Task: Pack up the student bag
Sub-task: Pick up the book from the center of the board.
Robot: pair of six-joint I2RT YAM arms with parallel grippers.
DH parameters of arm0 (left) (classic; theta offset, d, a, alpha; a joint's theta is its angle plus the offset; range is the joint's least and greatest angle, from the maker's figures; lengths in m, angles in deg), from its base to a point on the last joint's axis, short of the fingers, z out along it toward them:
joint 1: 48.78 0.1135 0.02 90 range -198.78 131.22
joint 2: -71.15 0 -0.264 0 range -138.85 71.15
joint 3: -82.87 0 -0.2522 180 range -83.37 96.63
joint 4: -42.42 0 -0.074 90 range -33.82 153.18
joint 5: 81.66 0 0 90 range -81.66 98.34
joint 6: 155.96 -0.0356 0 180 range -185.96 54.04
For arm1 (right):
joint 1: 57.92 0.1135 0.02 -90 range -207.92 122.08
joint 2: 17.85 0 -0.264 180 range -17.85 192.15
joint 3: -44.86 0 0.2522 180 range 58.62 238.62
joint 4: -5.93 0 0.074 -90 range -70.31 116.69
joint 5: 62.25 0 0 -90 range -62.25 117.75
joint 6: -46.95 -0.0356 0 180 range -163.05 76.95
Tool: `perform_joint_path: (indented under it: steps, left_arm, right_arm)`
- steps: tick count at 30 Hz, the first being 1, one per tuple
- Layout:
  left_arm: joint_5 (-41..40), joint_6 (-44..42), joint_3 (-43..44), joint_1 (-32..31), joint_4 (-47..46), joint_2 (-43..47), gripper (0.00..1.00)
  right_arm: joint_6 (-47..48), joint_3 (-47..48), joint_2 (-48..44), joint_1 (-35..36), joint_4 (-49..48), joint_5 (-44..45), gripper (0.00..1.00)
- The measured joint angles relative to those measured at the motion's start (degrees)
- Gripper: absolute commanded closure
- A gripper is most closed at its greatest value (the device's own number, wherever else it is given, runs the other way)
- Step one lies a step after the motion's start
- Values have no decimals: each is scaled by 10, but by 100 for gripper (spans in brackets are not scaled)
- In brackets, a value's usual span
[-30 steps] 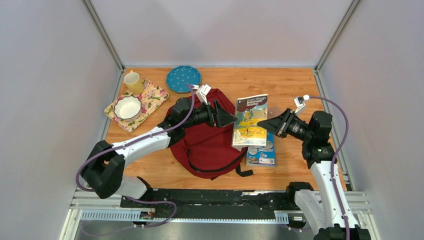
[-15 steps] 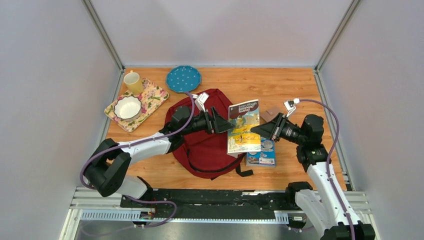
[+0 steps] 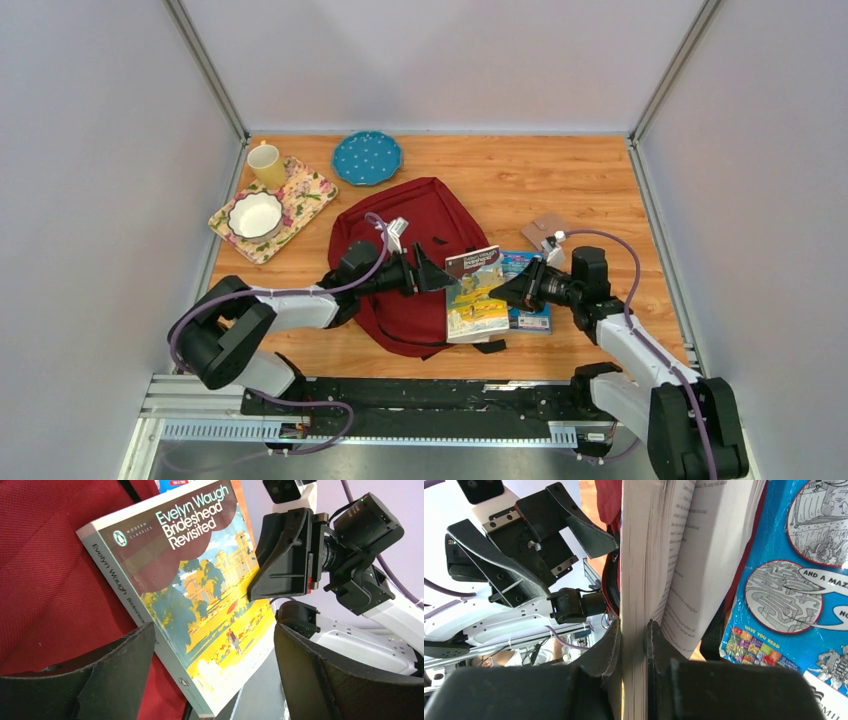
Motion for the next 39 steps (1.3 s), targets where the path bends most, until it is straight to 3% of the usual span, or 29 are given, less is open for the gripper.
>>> perform_joint_path:
  steps: [10,17,25,28,31,33,35,37,38,39]
  left_arm:
    - [0,37,-9,-10,-47,-65,5]
    - [-22,27,-15,-21,-2,-52,5]
    - [-21,28,35,-62,10,-123,7]
    - [-19,31,60,-67,13,-143,16]
    - [-16,34,82,-71,23,-166,34]
    - [-17,34,91,-73,31,-174,53]
    - [-19,32,94,-73,40,-174,79]
    - [-22,35,96,-73,47,-174,91]
    - [-23,34,97,-73,49,-174,100]
    - [-22,33,98,-74,51,-173,100]
  right_arm:
    - [5,-7,50,16,-35,26,100]
    - [13,-30,45,17,-22,56,100]
    - [9,-53,75,17,-68,53,100]
    - [17,-53,89,16,-72,49,100]
    - [24,-53,103,15,-81,43,100]
    - [29,-53,110,15,-86,40,100]
    - [32,-53,110,14,-87,37,100]
    - [33,-50,110,13,-83,33,99]
    - [35,-48,108,13,-76,33,95]
    - [37,-44,104,13,-67,34,75]
